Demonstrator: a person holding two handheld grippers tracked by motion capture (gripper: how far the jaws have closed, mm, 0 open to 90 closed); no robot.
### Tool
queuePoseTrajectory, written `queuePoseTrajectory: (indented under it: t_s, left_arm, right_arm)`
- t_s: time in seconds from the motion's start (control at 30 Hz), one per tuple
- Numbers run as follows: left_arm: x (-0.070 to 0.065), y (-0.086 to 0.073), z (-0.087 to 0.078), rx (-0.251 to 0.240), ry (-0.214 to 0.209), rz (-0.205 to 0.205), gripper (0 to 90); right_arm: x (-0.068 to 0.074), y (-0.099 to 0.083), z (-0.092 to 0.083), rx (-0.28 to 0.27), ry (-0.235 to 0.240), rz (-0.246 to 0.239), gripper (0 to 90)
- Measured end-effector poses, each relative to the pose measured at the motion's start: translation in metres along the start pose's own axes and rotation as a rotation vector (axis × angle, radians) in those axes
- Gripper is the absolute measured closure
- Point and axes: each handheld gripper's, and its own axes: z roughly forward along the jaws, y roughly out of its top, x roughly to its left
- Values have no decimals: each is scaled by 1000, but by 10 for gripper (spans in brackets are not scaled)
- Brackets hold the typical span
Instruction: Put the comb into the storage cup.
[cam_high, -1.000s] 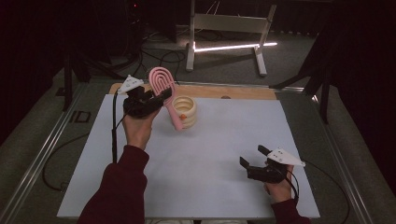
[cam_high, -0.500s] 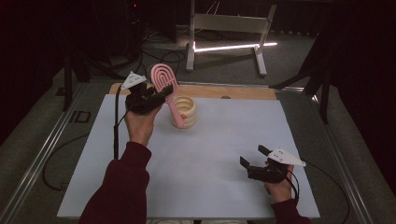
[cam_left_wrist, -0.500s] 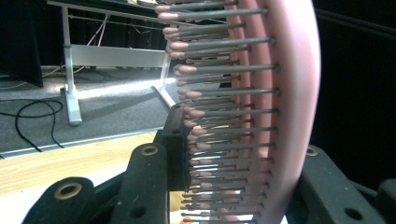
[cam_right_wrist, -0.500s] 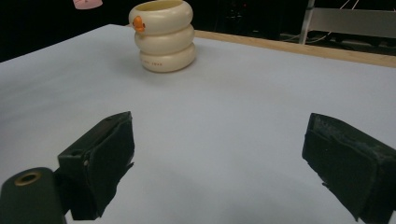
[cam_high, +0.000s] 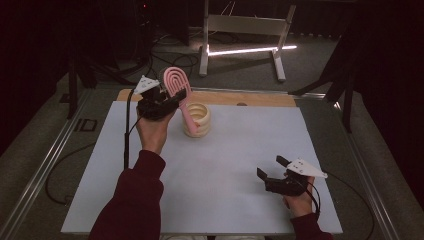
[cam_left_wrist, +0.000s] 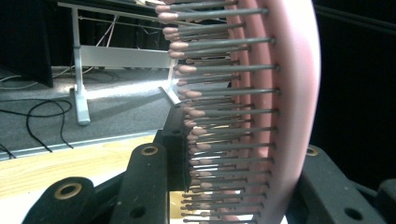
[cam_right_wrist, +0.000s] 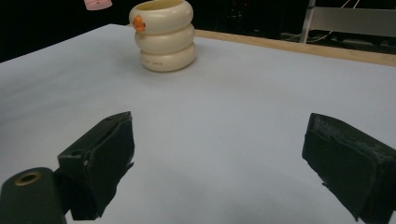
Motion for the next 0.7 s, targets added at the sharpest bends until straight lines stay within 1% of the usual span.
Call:
queuePoseTrajectory:
  t_s: [0.13, 0.23, 0.37, 0.4, 0.7]
  left_arm:
    - [1, 0, 0, -5, 5, -3, 647]
    - [3, 1, 0, -4, 22, 8, 647]
    - [3, 1, 0, -4, 22, 8, 647]
    - [8, 1, 2, 10, 49, 18, 647]
    - [9, 2, 6, 3, 54, 11, 647]
  right_arm:
    - [0, 0, 0, 1, 0, -1, 91]
    - [0, 0, 0, 0, 0, 1, 91]
    - [0, 0, 0, 0, 0, 1, 91]
    - [1, 0, 0, 1, 3, -1, 91]
    - [0, 0, 0, 2, 4, 1, 91]
